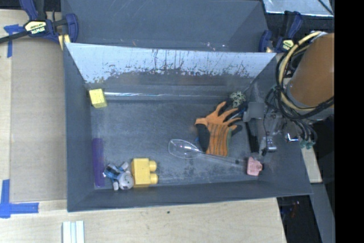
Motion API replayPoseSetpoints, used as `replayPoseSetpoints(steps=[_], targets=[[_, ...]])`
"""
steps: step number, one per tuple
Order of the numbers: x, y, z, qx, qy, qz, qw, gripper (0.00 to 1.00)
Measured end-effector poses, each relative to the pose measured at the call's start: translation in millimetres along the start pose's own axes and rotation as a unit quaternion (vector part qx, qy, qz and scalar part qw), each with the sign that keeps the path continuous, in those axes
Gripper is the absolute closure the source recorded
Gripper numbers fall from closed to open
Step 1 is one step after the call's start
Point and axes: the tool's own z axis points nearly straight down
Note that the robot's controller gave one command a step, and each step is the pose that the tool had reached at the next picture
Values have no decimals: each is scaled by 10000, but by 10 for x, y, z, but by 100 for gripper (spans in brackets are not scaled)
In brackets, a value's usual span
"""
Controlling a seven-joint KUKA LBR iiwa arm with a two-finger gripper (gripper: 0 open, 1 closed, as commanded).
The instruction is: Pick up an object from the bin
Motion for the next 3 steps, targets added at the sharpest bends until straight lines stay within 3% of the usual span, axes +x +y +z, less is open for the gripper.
replayPoseSetpoints(steps=[1, 2, 3], targets=[[-14, 4, -18, 4, -23, -10, 10000, 0], [97, 362, 1017, 11, -50, -165, 9999, 0], [131, 456, 1014, 14, -70, 125, 9999, 0]])
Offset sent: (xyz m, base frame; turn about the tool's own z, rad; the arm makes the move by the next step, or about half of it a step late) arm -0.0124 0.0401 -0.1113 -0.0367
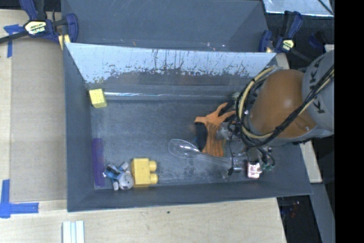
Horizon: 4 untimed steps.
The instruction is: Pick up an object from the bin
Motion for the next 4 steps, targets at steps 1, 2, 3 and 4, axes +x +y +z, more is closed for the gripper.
replayPoseSetpoints(steps=[1, 2, 3, 4], targets=[[16, 532, -213, -18, -9, 64, 10000, 0], [17, 540, 98, 12, -25, 29, 10000, 0], [-168, 747, 70, -16, -81, 755, 9971, 100], [-168, 747, 70, -15, -81, 752, 9971, 100]])
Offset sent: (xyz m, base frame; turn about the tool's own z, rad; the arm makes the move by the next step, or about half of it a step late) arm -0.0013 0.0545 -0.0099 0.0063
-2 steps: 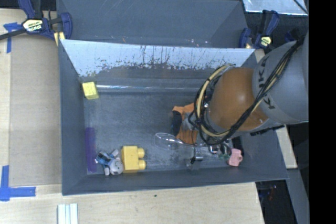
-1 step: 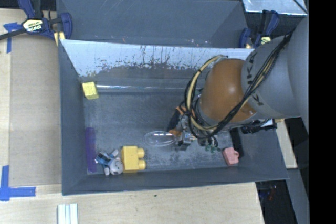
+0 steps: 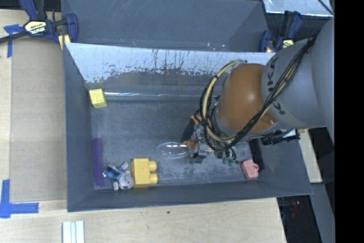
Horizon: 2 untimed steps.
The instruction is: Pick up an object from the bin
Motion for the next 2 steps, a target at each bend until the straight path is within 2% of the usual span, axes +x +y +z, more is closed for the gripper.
replayPoseSetpoints(steps=[1, 2], targets=[[33, -10, -221, 13, 66, -2, 10000, 100], [-3, -8, -708, 6, 29, -4, 10000, 100]])
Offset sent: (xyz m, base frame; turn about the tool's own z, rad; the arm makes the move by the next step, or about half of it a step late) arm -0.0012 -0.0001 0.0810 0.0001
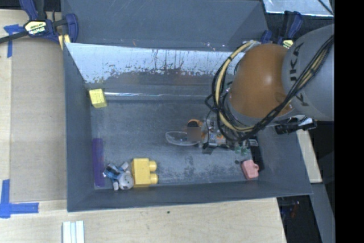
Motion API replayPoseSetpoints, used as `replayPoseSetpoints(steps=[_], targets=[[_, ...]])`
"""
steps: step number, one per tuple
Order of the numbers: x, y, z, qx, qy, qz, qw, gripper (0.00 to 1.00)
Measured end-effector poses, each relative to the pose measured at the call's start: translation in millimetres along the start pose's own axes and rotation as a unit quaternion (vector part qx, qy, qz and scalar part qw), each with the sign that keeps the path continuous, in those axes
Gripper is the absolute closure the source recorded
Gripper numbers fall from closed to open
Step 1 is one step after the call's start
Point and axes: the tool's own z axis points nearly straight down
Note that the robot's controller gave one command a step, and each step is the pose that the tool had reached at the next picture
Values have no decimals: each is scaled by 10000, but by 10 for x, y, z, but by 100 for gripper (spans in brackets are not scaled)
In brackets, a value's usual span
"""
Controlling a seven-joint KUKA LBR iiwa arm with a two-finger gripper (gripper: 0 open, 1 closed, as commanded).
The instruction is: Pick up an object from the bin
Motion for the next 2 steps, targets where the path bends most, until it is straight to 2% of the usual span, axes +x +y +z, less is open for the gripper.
replayPoseSetpoints(steps=[1, 2], targets=[[-20, 3, -400, -5, -23, -3, 10000, 100], [-32, 0, -523, -8, -41, -10, 10000, 100]])
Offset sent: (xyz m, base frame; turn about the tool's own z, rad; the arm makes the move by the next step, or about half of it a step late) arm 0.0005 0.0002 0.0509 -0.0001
